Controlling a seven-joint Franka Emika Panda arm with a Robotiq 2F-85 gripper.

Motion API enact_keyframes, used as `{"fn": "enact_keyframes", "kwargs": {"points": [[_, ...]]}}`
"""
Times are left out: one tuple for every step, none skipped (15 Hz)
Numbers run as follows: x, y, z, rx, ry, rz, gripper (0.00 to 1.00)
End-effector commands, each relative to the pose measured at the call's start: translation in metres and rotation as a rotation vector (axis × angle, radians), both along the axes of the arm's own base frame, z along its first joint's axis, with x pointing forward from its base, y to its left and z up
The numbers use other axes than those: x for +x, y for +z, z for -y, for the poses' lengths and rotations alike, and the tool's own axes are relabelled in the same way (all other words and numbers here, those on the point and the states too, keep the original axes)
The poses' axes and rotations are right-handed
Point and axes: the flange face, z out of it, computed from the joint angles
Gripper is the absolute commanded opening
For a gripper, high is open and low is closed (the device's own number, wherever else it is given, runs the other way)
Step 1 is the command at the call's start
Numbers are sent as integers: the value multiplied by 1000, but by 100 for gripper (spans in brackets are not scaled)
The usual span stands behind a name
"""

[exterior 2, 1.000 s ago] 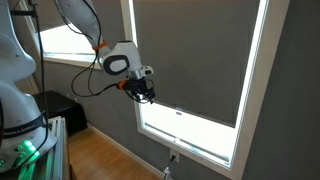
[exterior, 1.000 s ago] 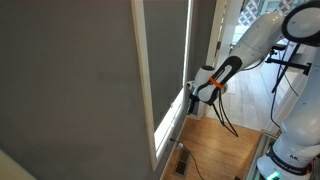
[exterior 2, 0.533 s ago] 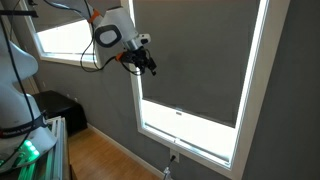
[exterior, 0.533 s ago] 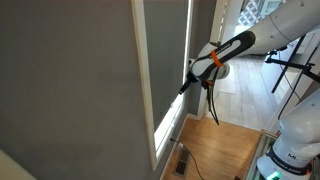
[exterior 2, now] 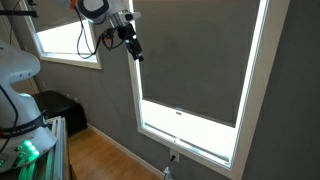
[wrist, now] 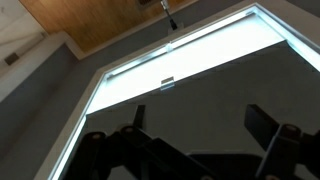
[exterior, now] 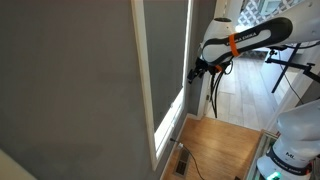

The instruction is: Pull the blinds downwards

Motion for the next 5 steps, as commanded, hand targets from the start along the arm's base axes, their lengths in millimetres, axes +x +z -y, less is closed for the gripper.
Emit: {"fn": "enact_keyframes", "kwargs": {"points": [[-3, -1, -4, -3, -25, -22, 100], [-6, 1, -6, -6, -38, -27, 100], [-7, 2, -7, -7, -44, -27, 100], [-7, 3, -7, -7, -48, -27, 100], [-7, 3, -6, -7, -51, -27, 100]]}}
